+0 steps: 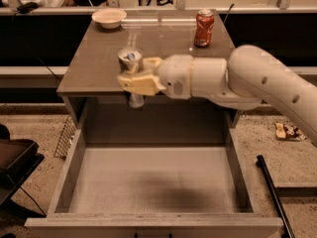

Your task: Place redbull can into top drawer

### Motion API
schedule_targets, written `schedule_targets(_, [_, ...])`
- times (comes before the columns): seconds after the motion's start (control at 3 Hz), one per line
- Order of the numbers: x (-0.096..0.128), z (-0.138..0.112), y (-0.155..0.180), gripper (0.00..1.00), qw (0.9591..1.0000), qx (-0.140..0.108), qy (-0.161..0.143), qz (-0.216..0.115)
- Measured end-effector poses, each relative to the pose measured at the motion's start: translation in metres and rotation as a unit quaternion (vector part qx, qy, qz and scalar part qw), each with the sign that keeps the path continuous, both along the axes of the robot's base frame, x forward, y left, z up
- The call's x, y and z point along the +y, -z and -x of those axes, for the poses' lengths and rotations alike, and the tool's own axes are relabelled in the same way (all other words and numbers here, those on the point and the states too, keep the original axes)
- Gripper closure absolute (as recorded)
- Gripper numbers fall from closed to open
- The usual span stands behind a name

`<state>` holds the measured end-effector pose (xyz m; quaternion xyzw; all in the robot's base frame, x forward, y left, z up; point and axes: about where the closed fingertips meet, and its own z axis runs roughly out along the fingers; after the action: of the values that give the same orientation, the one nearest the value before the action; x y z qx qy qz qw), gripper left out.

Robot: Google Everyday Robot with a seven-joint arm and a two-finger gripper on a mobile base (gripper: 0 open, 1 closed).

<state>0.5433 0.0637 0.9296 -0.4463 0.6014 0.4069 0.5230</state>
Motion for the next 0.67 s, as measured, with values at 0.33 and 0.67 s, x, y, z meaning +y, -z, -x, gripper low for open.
schedule_targets(0.33, [-0.0335,0.0369,0.0516,1.00,0.9993,0.027,-0.014,0.023])
schedule_targets(0.67, [-0.0331,0.0370,0.0516,1.00,0.9993,0.027,-0.015,0.024])
